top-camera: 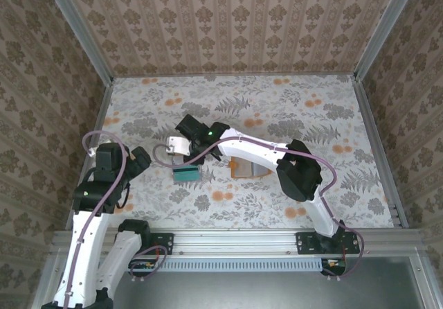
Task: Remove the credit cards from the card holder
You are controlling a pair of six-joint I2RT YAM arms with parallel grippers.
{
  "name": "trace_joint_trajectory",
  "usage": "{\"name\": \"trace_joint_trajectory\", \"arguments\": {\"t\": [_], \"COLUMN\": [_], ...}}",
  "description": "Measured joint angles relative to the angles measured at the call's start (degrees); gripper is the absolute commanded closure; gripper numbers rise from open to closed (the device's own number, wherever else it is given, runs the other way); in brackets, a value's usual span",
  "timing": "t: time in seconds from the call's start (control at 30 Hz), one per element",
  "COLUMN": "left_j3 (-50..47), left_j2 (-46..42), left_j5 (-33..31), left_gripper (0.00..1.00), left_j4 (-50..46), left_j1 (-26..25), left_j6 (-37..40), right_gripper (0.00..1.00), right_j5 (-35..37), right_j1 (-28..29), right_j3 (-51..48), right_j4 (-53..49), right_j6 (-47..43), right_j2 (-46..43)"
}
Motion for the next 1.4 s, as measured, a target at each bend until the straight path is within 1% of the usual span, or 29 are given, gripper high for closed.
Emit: {"name": "trace_joint_trajectory", "arguments": {"t": [0.13, 0.2, 0.33, 0.47, 0.57, 0.7, 0.83, 0.93, 1.07, 1.23, 1.3, 1.37, 1.4], "left_j3": [-0.9, -1.0, -1.3, -2.2, -2.4, -2.3, -0.2, 2.5, 7.1, 11.8, 13.3, 15.2, 16.2], "left_j2": [0.1, 0.4, 2.4, 5.3, 8.4, 14.4, 23.7, 30.6, 38.7, 47.1, 49.9, 53.2, 55.0], "left_j5": [2.6, 4.0, 8.0, 11.4, 12.4, 12.0, 11.1, 10.8, 10.1, 10.0, 10.3, 11.5, 12.3], "left_gripper": [0.0, 0.01, 0.05, 0.09, 0.11, 0.11, 0.12, 0.12, 0.07, 0.06, 0.07, 0.16, 0.18], "left_j4": [1.4, 2.2, 5.2, 8.9, 11.8, 16.1, 19.8, 21.9, 23.5, 25.6, 26.1, 26.1, 26.3], "left_j1": [0.0, 0.0, 0.0, -0.8, -4.3, -11.8, -19.9, -23.9, -28.0, -32.3, -33.6, -34.6, -34.9], "left_j6": [0.7, 1.0, 1.4, 1.4, 0.8, 0.1, -1.1, -2.0, -3.2, -4.4, -4.4, -4.5, -4.5], "right_gripper": [0.71, 0.71, 0.71, 0.7, 0.69, 0.67, 0.67, 0.67, 0.67, 0.67, 0.67, 0.68, 0.68], "right_j5": [1.4, 1.6, 2.0, 2.6, 2.8, 2.9, 3.5, 4.5, 4.7, 4.4, 4.1, 3.4, 3.0], "right_j1": [-0.4, -0.9, -2.5, -5.0, -7.6, -12.1, -16.0, -18.0, -20.8, -25.4, -26.9, -28.2, -28.7], "right_j3": [-0.3, -2.0, -7.9, -15.2, -20.7, -27.1, -33.1, -37.9, -43.4, -49.2, -50.8, -52.2, -52.8], "right_j4": [2.4, 4.4, 7.8, 11.8, 13.9, 14.8, 14.6, 14.0, 13.0, 12.1, 11.7, 11.2, 11.1], "right_j6": [3.4, 5.6, 10.9, 17.7, 23.3, 31.3, 37.6, 41.4, 45.5, 49.3, 50.4, 51.2, 51.6], "right_j2": [-0.2, -1.2, -5.8, -12.4, -17.5, -23.2, -27.6, -30.9, -34.4, -36.8, -36.8, -36.8, -36.8]}}
